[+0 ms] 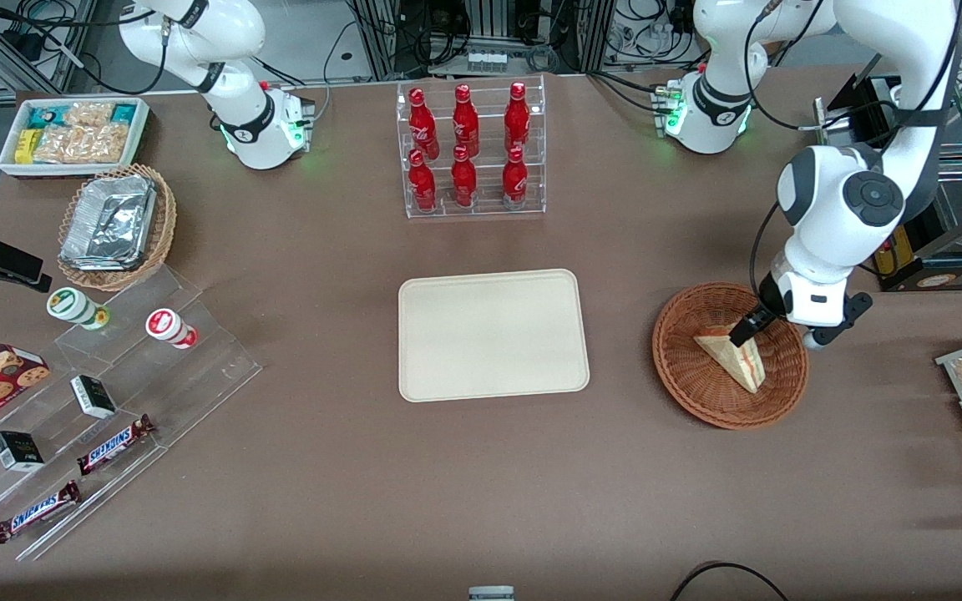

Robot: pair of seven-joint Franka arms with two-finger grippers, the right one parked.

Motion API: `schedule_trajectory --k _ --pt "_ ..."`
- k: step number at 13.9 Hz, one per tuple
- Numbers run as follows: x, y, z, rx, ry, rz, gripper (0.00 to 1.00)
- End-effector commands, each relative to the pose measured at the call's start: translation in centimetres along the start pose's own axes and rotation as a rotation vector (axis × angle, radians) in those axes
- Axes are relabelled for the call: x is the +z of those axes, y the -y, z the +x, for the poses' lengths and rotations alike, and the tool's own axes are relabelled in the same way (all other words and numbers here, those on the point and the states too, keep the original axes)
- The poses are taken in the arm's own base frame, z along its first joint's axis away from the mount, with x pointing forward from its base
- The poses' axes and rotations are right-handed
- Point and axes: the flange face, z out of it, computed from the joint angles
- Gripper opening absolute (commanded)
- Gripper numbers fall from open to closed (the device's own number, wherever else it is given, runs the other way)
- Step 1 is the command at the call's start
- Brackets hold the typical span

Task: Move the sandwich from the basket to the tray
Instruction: 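Lower the left gripper into the basket and grasp the wrapped sandwich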

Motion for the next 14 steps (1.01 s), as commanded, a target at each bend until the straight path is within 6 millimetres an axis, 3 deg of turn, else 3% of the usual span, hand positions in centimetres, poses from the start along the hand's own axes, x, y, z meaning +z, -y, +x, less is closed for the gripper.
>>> schedule_trajectory --k 1,4,5,7,9,10,12,14 --pt "4.1 0.1 -0.2 -0.017 -0.002 -0.008 1.00" --pt "6.6 0.5 -0.5 -0.014 0.014 0.001 0.96" --pt "6.7 0.5 -0.5 -0.014 0.013 0.000 0.72" --pt "6.6 0.3 -0.3 0.000 0.015 0.002 0.02" --pt "6.0 0.2 -0.1 0.013 0.013 0.004 0.00" --pt "4.7 0.0 0.1 0.037 0.020 0.015 0.00" --pt "0.8 -0.6 1.0 0.066 0.036 0.042 0.00" --pt "-4.8 -2.3 1.8 0.076 0.054 0.070 0.00"
